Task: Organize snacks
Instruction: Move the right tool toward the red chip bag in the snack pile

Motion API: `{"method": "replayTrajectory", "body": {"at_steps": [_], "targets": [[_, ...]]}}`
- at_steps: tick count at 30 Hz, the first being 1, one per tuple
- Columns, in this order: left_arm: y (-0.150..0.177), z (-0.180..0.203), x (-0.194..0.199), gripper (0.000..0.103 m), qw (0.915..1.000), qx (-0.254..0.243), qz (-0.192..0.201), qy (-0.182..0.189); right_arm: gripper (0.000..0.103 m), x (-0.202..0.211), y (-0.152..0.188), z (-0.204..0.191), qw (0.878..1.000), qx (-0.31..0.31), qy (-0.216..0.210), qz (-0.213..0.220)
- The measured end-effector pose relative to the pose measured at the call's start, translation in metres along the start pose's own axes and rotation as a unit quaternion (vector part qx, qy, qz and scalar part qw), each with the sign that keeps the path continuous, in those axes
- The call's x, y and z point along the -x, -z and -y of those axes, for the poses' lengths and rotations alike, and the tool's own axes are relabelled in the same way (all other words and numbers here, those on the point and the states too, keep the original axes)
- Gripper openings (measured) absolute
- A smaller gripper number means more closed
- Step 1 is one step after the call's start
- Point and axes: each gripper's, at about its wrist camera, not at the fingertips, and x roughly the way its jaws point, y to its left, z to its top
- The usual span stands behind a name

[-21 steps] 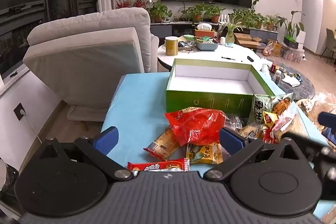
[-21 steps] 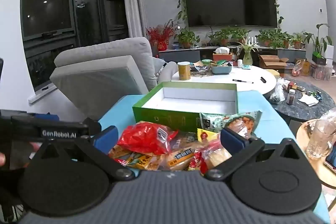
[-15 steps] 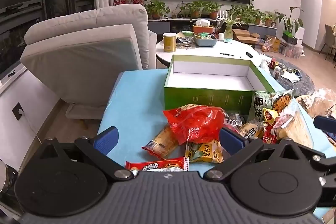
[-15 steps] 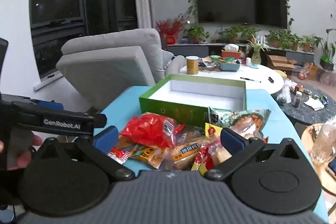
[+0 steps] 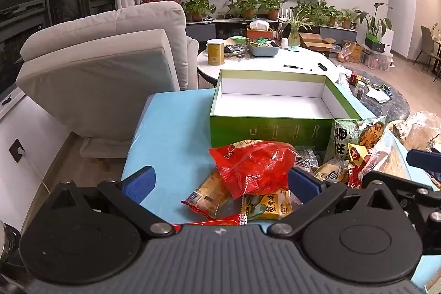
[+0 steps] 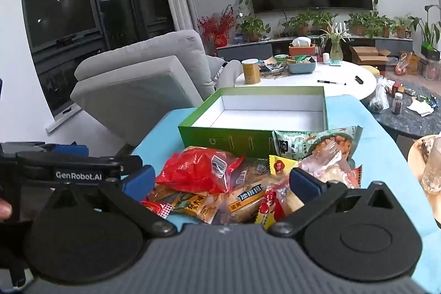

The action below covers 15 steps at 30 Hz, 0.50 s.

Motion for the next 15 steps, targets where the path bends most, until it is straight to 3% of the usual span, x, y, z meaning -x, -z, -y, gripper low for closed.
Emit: {"method": "replayTrajectory", "body": {"at_steps": [15], "targets": [[-0.002,-0.005,-0.014,0.103,1.0,-0.001,-0.005,0.005,0.085,-0.01,-0.004,0.004,1.0,-0.01,-0.003,-0.003]]}}
